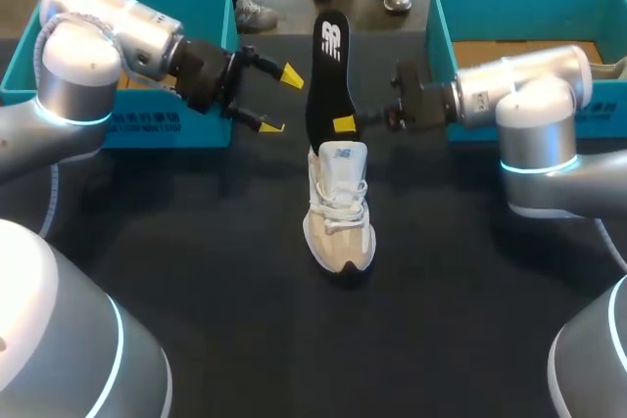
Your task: Take the shoe out of the shoebox, open the shoe tongue, remove and reinsert the insole, then place the shoe into the shoebox
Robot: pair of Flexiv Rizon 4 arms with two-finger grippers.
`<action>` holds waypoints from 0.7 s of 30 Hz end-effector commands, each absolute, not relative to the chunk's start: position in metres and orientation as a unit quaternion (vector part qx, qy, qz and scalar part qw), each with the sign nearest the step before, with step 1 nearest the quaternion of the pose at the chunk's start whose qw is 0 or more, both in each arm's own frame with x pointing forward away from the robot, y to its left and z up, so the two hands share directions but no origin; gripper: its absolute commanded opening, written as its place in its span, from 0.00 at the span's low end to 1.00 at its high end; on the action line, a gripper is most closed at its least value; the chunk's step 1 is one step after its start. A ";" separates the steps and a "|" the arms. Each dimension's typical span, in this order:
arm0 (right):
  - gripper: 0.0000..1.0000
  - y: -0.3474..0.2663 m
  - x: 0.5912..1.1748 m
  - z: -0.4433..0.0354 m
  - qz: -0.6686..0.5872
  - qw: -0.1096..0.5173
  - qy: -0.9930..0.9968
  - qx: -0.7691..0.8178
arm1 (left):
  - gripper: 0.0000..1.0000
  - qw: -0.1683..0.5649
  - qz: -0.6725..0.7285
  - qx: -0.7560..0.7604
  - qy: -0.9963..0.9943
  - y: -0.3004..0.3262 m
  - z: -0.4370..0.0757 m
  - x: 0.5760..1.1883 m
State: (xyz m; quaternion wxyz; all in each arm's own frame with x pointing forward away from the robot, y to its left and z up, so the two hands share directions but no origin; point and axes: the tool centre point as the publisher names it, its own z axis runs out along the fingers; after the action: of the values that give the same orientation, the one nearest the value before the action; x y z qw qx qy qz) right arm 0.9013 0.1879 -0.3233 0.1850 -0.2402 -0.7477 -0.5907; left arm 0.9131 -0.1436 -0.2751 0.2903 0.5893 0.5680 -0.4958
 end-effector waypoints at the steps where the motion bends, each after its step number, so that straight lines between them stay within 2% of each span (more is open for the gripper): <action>1: 0.00 0.188 0.896 -0.327 -0.587 0.186 -0.749 -0.242 | 1.00 0.290 -0.494 0.591 0.568 -0.147 -0.274 0.913; 21: 0.00 0.189 0.884 -0.347 -0.573 0.217 -0.748 -0.256 | 1.00 0.288 -0.492 0.592 0.569 -0.147 -0.274 0.912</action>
State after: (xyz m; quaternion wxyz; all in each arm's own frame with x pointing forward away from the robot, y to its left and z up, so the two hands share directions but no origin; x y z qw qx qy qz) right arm 0.8837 0.1868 -0.3418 0.2138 -0.2563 -0.7476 -0.5742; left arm 0.9125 -0.1472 -0.2738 0.2888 0.5917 0.5686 -0.4931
